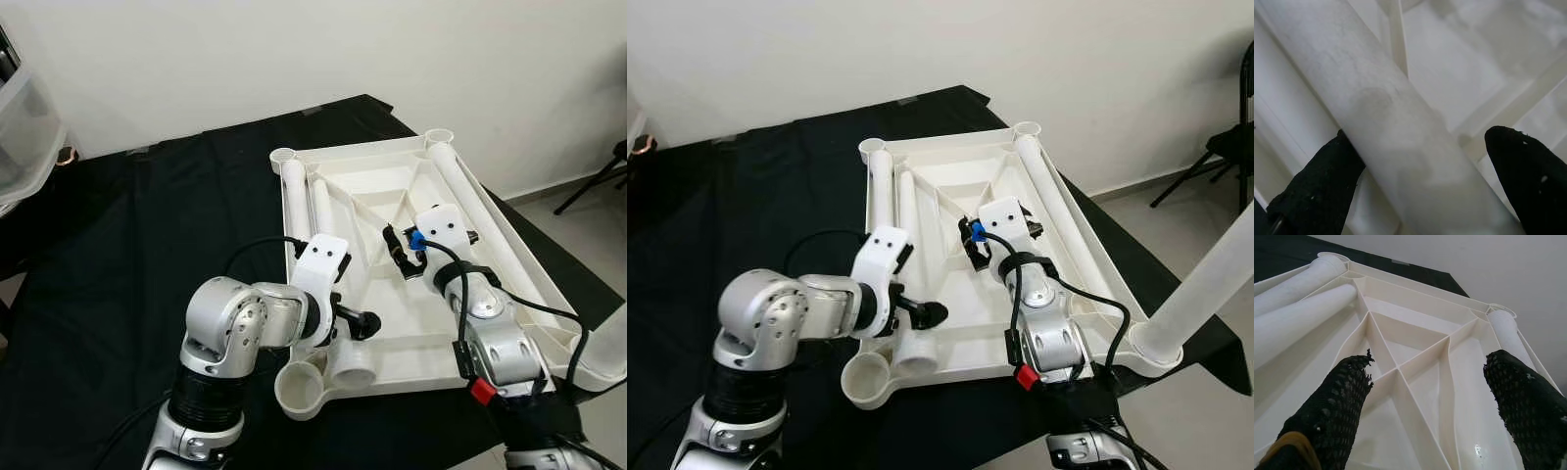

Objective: Building children table

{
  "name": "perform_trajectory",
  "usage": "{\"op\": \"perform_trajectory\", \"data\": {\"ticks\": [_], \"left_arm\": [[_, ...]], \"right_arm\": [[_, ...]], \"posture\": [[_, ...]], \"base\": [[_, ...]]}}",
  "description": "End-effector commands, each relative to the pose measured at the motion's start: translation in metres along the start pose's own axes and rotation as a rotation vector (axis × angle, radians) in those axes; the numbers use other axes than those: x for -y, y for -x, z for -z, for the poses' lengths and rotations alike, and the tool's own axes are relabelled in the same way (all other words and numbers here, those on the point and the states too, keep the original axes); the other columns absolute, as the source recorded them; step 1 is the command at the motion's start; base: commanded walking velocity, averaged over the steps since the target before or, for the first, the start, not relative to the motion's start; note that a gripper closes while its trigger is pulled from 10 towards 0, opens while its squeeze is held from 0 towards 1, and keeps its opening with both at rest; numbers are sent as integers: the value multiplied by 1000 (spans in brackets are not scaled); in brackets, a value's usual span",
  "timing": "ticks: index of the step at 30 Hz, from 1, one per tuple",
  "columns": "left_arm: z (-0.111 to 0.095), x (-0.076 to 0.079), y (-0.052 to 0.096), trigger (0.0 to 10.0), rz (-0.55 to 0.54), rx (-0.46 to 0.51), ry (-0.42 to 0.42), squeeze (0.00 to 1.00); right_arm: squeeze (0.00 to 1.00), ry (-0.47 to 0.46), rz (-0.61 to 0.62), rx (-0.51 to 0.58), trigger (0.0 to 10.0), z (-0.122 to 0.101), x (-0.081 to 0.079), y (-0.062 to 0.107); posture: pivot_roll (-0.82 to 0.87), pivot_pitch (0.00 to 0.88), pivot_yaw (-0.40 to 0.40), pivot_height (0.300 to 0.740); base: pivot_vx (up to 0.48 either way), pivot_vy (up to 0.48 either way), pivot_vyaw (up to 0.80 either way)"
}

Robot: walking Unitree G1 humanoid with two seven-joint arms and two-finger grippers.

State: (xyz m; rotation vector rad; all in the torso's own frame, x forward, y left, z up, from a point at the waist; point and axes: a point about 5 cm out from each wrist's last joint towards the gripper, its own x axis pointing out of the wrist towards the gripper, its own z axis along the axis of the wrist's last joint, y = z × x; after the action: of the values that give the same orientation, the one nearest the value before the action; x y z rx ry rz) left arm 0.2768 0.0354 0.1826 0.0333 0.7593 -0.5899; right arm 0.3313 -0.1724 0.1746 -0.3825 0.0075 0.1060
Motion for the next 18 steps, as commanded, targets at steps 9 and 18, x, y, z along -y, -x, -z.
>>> {"op": "perform_trajectory", "data": {"ticks": [9, 18], "left_arm": [[8, -24, -6, 6078, -128, -71, 2, 0], [9, -38, -2, 0, -160, -71, 2, 0]], "right_arm": [[0, -8, 7, 8, 10000, -1, -2, 1], [0, -5, 14, 3, 10000, 0, -1, 1]], "posture": [[-24, 108, 89, 740], [-23, 109, 86, 740]], "base": [[0, 0, 0], [0, 0, 0]]}}
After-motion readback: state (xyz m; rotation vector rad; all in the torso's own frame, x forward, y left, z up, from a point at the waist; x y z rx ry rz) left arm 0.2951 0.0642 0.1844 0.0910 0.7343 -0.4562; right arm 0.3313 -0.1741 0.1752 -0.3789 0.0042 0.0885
